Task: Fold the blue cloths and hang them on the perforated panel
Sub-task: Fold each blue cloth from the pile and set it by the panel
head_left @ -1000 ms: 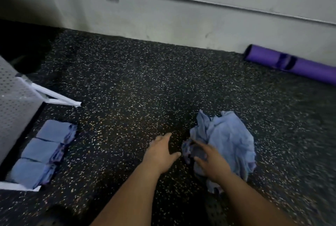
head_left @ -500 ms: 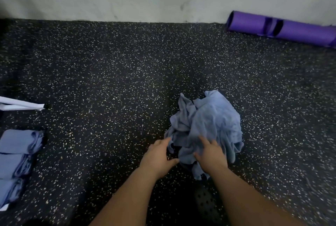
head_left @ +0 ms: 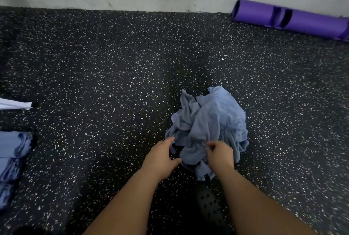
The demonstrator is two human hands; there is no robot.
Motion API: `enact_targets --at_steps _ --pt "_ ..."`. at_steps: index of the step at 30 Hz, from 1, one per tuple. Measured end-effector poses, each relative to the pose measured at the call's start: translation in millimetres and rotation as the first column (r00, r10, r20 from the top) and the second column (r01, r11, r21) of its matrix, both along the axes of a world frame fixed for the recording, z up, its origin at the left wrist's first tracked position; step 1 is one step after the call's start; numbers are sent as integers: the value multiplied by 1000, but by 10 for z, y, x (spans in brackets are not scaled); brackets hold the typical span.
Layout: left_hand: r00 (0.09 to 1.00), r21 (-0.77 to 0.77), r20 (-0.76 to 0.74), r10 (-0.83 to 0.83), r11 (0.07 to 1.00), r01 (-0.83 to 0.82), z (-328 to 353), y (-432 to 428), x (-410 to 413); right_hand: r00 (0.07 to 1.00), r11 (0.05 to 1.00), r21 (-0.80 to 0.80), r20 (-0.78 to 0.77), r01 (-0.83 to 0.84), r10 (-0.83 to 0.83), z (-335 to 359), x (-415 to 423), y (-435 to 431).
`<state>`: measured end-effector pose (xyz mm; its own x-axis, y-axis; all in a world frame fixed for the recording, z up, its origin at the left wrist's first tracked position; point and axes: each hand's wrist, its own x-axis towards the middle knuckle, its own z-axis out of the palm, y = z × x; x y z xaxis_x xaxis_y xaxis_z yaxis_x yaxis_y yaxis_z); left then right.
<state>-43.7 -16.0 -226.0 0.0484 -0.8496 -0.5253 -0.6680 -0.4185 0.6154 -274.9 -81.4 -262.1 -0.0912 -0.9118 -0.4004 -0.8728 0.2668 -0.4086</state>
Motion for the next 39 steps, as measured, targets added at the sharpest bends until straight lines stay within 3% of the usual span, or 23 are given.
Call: enact_targets --at_steps 7,13,17,22,31,36,39 --pt "999 -70 21 -42 997 43 393 -92 87 993 987 -162 118 -10 29 630 135 -103" --pt "1000 -168 -1 -27 985 26 1037 -113 227 966 952 -293 208 -87 152 1627 325 -171" --pt "1000 -288 9 -12 958 14 1602 -11 324 946 924 -361 237 -128 223 2364 339 -89" --pt "994 -436 -84 65 895 -95 2328 177 356 902 865 -485 304 -131 306 3206 381 66" --pt "985 -628 -157 75 762 -158 3281 828 505 693 784 -609 513 -122 507 4294 765 579" --pt "973 -710 -164 163 665 -231 3629 1049 742 543 817 -566 654 -110 526 4611 1022 732" --pt "937 -714 -264 228 607 -349 3739 1200 922 511 836 -547 703 -56 494 4577 1171 823"
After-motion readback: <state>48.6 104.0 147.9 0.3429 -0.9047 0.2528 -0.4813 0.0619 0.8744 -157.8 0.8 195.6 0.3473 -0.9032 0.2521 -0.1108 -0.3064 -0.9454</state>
